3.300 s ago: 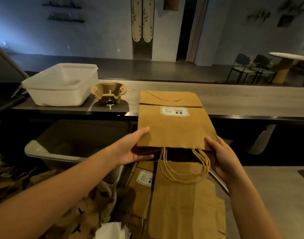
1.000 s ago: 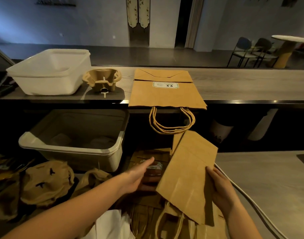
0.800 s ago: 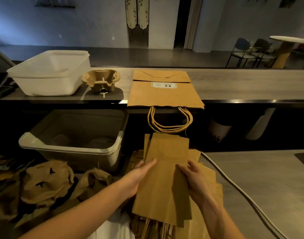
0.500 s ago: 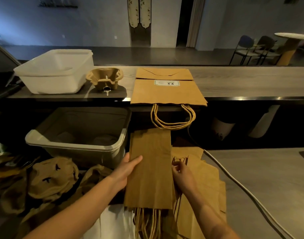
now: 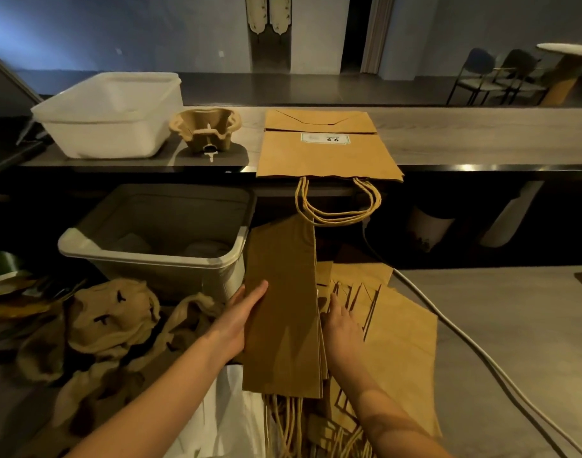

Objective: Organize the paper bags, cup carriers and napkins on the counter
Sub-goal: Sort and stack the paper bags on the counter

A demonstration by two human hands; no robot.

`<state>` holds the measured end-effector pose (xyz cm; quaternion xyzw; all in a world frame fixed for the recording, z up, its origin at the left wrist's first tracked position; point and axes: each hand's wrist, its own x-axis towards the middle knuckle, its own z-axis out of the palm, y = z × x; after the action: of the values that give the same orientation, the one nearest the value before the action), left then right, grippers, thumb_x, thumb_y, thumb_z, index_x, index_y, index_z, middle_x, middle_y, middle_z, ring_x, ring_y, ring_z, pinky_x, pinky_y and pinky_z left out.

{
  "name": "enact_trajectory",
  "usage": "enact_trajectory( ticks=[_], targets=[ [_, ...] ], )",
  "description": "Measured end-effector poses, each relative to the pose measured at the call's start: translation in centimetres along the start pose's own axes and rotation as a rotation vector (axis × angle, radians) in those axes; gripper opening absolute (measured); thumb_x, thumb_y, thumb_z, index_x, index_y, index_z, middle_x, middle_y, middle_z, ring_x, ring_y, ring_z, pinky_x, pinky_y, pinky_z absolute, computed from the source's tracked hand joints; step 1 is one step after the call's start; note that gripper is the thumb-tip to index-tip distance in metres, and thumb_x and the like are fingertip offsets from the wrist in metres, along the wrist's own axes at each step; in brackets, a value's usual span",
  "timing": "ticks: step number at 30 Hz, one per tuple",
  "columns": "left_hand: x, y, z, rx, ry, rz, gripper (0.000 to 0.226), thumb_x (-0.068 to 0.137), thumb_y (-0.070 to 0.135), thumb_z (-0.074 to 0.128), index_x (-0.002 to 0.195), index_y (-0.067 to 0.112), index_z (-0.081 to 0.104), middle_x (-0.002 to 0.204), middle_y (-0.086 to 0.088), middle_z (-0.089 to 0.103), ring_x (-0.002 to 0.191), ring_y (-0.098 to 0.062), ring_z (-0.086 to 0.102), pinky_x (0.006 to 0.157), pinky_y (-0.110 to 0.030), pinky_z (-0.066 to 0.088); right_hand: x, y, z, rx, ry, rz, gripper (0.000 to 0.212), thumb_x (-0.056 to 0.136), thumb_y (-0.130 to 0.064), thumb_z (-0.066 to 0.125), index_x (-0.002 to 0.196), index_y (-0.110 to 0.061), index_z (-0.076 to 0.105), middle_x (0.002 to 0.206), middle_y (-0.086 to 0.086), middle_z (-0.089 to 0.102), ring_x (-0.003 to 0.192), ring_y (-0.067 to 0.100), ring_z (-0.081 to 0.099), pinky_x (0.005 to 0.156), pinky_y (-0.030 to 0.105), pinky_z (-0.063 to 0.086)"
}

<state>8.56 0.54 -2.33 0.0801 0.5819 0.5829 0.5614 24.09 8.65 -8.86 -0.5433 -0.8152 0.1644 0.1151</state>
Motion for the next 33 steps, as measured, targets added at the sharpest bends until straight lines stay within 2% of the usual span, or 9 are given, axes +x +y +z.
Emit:
enact_trajectory(
  ticks=[2,5,9,14,16,19,24,28,33],
  targets=[
    [-0.1,0.1,0.2,-0.021,0.007,-0.003,0.053,0.083,0.036,0.062,0.132,0.022,0.047,0.115,-0.01,0.063,0.104,-0.028,0.06,0.077,-0.04,0.05,0.0,-0.2,0.1,0.003,0.016,0.006,0.07,0.096,-0.018,0.051,0.151,-0.011,0.008,0.142,0.01,0.041,0.125,0.021,0.043,0.099,0.028,0.039],
    [0.0,0.1,-0.1,-0.016,0.027,-0.003,0.073,0.072,0.04,0.068,0.138,0.022,0.04,0.121,-0.01,0.059,0.109,-0.03,0.057,0.086,-0.043,0.048,0.4,-0.6,0.1,0.061,-0.013,0.058,0.073,0.094,-0.019,0.054,0.151,-0.012,0.008,0.144,0.007,0.039,0.125,0.019,0.042,0.1,0.027,0.037],
    [0.0,0.0,-0.3,0.008,0.036,-0.007,0.068,0.076,0.04,0.067,0.136,0.023,0.042,0.122,-0.009,0.059,0.11,-0.03,0.056,0.095,-0.048,0.044,1.2,-1.4,-0.3,0.218,-0.032,0.127,0.061,0.096,-0.016,0.05,0.149,-0.017,0.019,0.134,0.005,0.051,0.115,0.019,0.05,0.095,0.03,0.044],
    [-0.1,0.1,-0.5,0.003,0.03,-0.003,0.088,0.062,0.044,0.073,0.14,0.023,0.038,0.126,-0.01,0.057,0.112,-0.031,0.056,0.098,-0.051,0.043,1.3,-2.1,-2.6,0.788,-0.229,0.291,0.038,0.096,-0.02,0.051,0.133,-0.013,0.046,0.116,0.006,0.063,0.098,0.019,0.064,0.087,0.037,0.053],
    [0.1,0.0,-0.3,0.002,0.04,-0.016,0.078,0.069,0.046,0.069,0.138,0.023,0.04,0.125,-0.009,0.057,0.111,-0.03,0.056,0.097,-0.049,0.044,1.1,-1.7,-4.0,1.016,-0.236,0.355,0.027,0.098,-0.025,0.047,0.122,-0.015,0.056,0.104,0.006,0.067,0.092,0.021,0.066,0.086,0.042,0.054],
    [0.2,0.1,0.7,-0.043,0.04,-0.034,0.054,0.085,0.04,0.06,0.134,0.022,0.045,0.118,-0.009,0.06,0.105,-0.028,0.058,0.082,-0.043,0.049,0.4,-0.2,-5.9,1.195,-0.229,0.362,0.024,0.099,-0.029,0.045,0.116,-0.02,0.059,0.103,0.009,0.068,0.094,0.027,0.066,0.082,0.043,0.055],
    [0.1,-0.3,2.8,-0.094,0.056,-0.016,0.063,0.09,0.025,0.059,0.145,0.018,0.028,0.126,-0.009,0.054,0.095,-0.022,0.056,0.083,-0.041,0.044,-1.8,1.5,-7.8,1.234,-0.326,0.281,0.023,0.094,-0.03,0.052,0.106,-0.015,0.065,0.096,0.008,0.072,0.087,0.022,0.069,0.072,0.034,0.055],
    [0.1,-1.4,3.7,-0.072,0.073,-0.021,0.075,0.089,0.024,0.061,0.149,0.019,0.016,0.14,-0.013,0.043,0.12,-0.03,0.047,0.098,-0.045,0.038,-3.3,1.2,-8.3,1.166,-0.357,0.268,0.022,0.095,-0.029,0.05,0.097,-0.016,0.067,0.086,0.006,0.073,0.074,0.016,0.069,0.062,0.026,0.055],
    [0.1,-1.7,3.2,-0.057,0.101,-0.02,0.07,0.086,0.029,0.063,0.145,0.022,0.027,0.134,-0.013,0.05,0.114,-0.03,0.051,0.101,-0.048,0.039,-3.4,4.3,-8.2,1.004,-0.116,0.31,0.033,0.096,-0.039,0.042,0.105,-0.015,0.065,0.102,0.002,0.067,0.092,0.012,0.061,0.076,0.025,0.049]
  ],
)
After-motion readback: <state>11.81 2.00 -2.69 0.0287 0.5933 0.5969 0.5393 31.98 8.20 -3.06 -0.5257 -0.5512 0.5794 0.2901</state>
